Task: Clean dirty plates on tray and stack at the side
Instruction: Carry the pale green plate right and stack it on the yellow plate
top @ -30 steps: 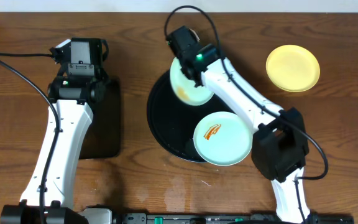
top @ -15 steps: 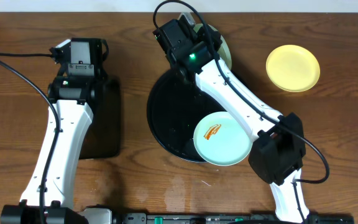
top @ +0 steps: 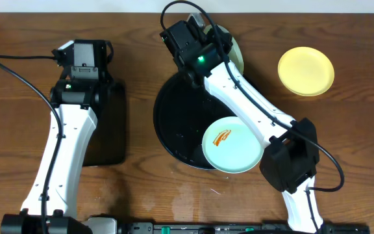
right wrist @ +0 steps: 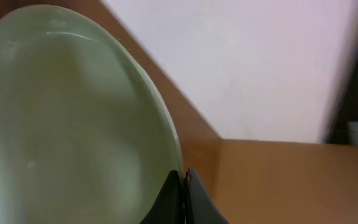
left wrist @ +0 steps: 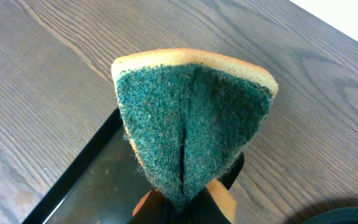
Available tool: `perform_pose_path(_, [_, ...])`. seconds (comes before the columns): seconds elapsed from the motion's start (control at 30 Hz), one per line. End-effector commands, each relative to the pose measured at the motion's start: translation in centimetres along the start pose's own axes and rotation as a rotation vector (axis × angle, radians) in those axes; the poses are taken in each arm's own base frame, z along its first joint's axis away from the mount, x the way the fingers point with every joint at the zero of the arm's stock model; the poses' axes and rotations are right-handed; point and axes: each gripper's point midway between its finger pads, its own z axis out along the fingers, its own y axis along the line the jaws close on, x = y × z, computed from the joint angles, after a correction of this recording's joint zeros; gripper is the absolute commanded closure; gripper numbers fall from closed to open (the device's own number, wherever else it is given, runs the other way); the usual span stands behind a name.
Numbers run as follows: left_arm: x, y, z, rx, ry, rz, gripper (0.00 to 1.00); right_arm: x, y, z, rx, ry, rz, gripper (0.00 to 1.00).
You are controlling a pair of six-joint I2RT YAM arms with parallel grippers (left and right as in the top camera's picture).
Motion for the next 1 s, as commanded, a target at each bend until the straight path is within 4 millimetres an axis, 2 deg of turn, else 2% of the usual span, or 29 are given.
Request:
perform_pose_path(0.0, [0.3,0.5,0.3,-0.025,-0.003,-0.03,0.92,-0.4,0.3,0.0,-0.201,-0.045,0.168,0.99])
perform_pose_path(0.1, [0.3,0.4,0.3,-0.018,0.002,-0.031,0.92,0.9,1.1,1.4,-0.356,-0.003,0.307,0.99])
perform_pose_path(0.23, [0.6,0.0,0.4,0.002,0.018,-0.031,0.92,3.5,0.6,3.7,-0.659,0.059,0.494,0.99])
perform_pose_path(0.3, [0.7,0.0,0.5,0.001,0.02,-0.03,0.92,5.0,-0.4,5.1,-0.796,0.075,0.576,0.99])
perform_pose_path(0.43, [0.9,0.0,0.9,-0.006,0.029,-0.025,0.92,9.9,-3.4,8.9,-0.971,0.134,0.768,0.99])
perform_pose_path(0.5, [1.2,-0.2,1.1,0.0,0.041,-0.022,0.92,13.0,-5.2,11.0,-0.996,0.173,0.863,0.99])
perform_pose_path(0.53, [1.5,-0.5,1.3,0.012,0.058,-0.02,0.92,15.5,-6.5,12.6,-0.991,0.192,0.907,0.99])
perform_pose_path(0.57, [1.6,-0.7,1.4,0.019,0.065,-0.019,0.92,17.0,-7.3,13.6,-0.971,0.212,0.937,0.99])
perform_pose_path(0.7, [1.7,-0.8,1.5,0.022,0.068,-0.031,0.92,21.7,-9.2,16.2,-0.912,0.272,1.028,0.99])
perform_pose_path(0.87, [1.5,-1.0,1.5,0.028,0.059,-0.042,0.92,27.7,-10.0,19.4,-0.762,0.403,1.138,0.99])
perform_pose_path(0.97, [1.5,-1.0,1.5,0.027,0.06,-0.042,0.92,29.6,-8.9,20.7,-0.742,0.444,1.191,0.99])
